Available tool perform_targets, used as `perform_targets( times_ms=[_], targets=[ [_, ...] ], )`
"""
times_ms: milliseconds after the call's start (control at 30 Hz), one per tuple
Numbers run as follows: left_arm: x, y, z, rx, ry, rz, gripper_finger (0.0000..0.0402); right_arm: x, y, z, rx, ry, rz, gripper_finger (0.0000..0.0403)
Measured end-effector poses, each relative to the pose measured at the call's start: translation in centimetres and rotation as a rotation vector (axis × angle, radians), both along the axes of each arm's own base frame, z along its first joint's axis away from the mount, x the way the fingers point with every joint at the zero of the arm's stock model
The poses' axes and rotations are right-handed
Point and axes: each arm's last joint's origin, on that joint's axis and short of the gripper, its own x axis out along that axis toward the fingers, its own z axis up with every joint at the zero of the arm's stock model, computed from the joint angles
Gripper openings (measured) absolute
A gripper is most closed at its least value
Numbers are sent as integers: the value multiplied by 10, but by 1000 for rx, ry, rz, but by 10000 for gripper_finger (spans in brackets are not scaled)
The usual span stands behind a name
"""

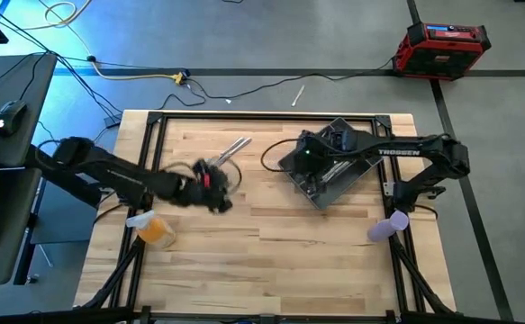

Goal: Sort silverware
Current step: Put the knife in the silverware tray

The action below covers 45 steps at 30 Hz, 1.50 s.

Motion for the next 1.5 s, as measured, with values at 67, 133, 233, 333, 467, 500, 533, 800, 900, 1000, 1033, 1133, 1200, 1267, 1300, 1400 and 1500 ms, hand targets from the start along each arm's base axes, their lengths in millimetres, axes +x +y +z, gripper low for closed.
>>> perform_targets(
  times_ms=[67,133,233,333,467,500,533,800,900,1000,1033,1133,1200,1267,1300,1400,1500],
  targets=[
    [0,22,1,-40,25,33,113,5,15,-11,59,-58,3,157],
    [0,41,-2,-86,56,48,113,11,33,-21,104,-131,-5,145],
    [0,66,-11,-128,112,81,113,19,65,-30,191,-292,-17,131],
    [1,87,-21,-142,163,117,112,21,100,-36,227,-464,-31,121],
    [3,103,-41,-160,261,139,87,12,141,-48,218,-611,-50,112],
    [3,106,-47,-162,289,139,76,8,149,-54,208,-614,-59,110],
    [4,107,-52,-165,313,140,63,5,157,-57,200,-625,-67,108],
    [11,112,-86,-175,428,158,6,-14,188,-72,80,-670,-153,88],
    [14,110,-93,-199,425,165,2,-15,189,-72,62,-673,-153,87],
    [20,96,-95,-250,382,143,1,-14,187,-74,55,-667,-157,87],
    [22,89,-94,-276,358,125,1,-14,187,-75,51,-661,-157,87],
    [29,66,-87,-370,267,69,0,-11,184,-78,42,-651,-166,87],
    [34,49,-79,-420,203,31,1,-9,182,-82,33,-639,-172,87],
    [37,30,-68,-433,160,-31,0,-7,181,-87,24,-625,-176,87],
    [41,22,-59,-416,117,-70,0,-5,180,-90,26,-618,-182,87],
    [48,2,-34,-353,24,-153,0,-1,175,-101,49,-587,-222,87],
    [46,-13,-34,-343,44,-203,0,5,170,-113,89,-555,-264,87]
  ],
)
